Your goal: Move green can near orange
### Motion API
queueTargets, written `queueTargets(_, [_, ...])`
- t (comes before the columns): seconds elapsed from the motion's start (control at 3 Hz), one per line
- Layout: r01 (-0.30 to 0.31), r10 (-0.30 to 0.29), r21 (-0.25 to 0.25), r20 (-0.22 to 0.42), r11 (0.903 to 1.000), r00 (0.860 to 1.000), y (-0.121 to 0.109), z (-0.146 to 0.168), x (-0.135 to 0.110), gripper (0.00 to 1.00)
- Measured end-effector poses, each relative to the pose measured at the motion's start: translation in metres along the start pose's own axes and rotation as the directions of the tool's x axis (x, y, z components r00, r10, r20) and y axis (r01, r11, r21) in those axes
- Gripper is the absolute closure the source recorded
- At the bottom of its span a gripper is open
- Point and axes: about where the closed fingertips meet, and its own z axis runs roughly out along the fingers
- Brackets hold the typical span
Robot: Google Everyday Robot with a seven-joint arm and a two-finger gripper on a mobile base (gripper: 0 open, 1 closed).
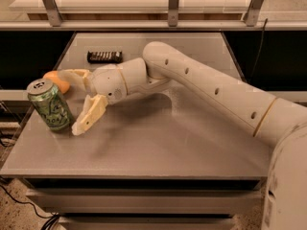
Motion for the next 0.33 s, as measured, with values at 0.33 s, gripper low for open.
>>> queueTargets(0.33, [0.000,0.000,-0.001,0.010,1.0000,1.000,-0.0015,-0.0001,-0.0023,0.00])
